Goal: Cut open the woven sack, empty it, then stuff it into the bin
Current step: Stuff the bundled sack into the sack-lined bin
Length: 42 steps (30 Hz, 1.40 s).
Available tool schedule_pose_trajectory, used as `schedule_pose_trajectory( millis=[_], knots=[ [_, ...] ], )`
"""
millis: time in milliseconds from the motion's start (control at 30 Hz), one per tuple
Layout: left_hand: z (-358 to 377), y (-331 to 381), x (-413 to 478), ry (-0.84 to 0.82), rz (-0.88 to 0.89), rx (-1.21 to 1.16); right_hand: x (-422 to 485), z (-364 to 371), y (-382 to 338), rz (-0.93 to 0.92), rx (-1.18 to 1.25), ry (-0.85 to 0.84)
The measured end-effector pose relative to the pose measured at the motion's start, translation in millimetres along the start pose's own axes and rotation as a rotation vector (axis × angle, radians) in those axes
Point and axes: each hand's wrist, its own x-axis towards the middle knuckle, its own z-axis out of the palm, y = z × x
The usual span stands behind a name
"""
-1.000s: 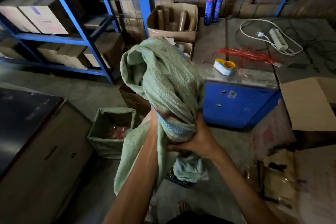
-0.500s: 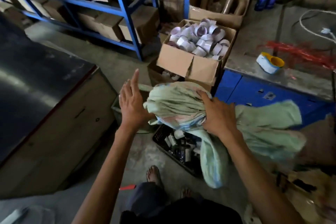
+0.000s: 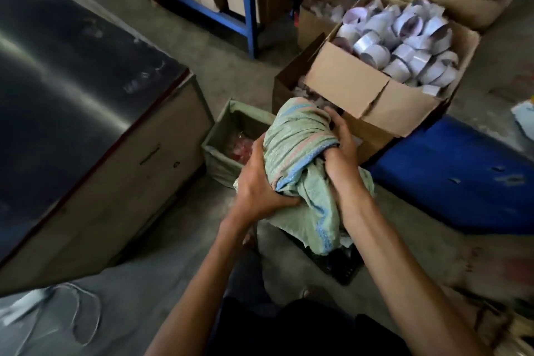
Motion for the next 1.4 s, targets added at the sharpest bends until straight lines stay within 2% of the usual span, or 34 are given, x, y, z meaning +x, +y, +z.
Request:
schedule_pose_trajectory(
  millis=[100, 167, 200, 267, 300, 333, 400, 467, 567, 700, 800, 933, 1100, 1400],
  knots=[
    [-27.8, -39.9, 31.9, 0.086, -0.134, -0.012, 28.7, 48.2, 16.7, 0.155, -0.059, -0.093],
    [-42.5, -70.1, 49.7, 0.104, -0.238, -0.043, 46.2, 69.2, 29.7, 0.171, -0.209, -0.212],
    [-48.4, -85.9, 57.0, 0.107, -0.295, -0.054, 55.7, 76.0, 38.7, 0.15, -0.34, -0.266],
    [-57.4, -119.6, 68.8, 0.112, -0.411, -0.076, 76.3, 84.5, 58.5, 0.126, -0.764, -0.285],
    [-60.6, -136.5, 74.5, 0.12, -0.463, -0.09, 86.2, 86.2, 70.2, 0.179, -0.95, -0.28],
    [-62.8, -152.5, 80.3, 0.131, -0.51, -0.114, 95.1, 87.2, 82.6, 0.281, -1.016, -0.286],
    [-62.0, -183.7, 93.7, 0.146, -0.588, -0.168, 110.3, 90.7, 111.3, 0.499, -0.92, -0.295],
    [-54.6, -210.9, 107.8, 0.128, -0.662, -0.187, 119.1, 97.5, 144.5, 0.605, -0.747, -0.309],
    [-34.7, -254.6, 129.5, 0.115, -0.769, -0.233, 132.7, 116.0, 194.3, 0.648, -0.528, -0.303],
    [-11.2, -315.9, 161.2, 0.145, -0.898, -0.313, 164.2, 133.9, 250.1, 0.675, -0.494, -0.293],
    [-2.1, -345.7, 192.0, 0.196, -0.897, -0.374, 198.7, 145.6, 276.9, 0.627, -0.498, -0.335],
    [2.0, -373.4, 242.1, 0.282, -0.798, -0.411, 255.3, 160.2, 295.9, 0.437, -0.533, -0.359],
    [11.0, -413.2, 305.0, 0.313, -0.647, -0.396, 320.4, 180.8, 319.1, 0.22, -0.646, -0.372],
    [62.8, -540.8, 363.1, 0.152, -0.63, -0.355, 396.7, 173.7, 451.0, 0.101, -0.836, -0.474]
  ],
)
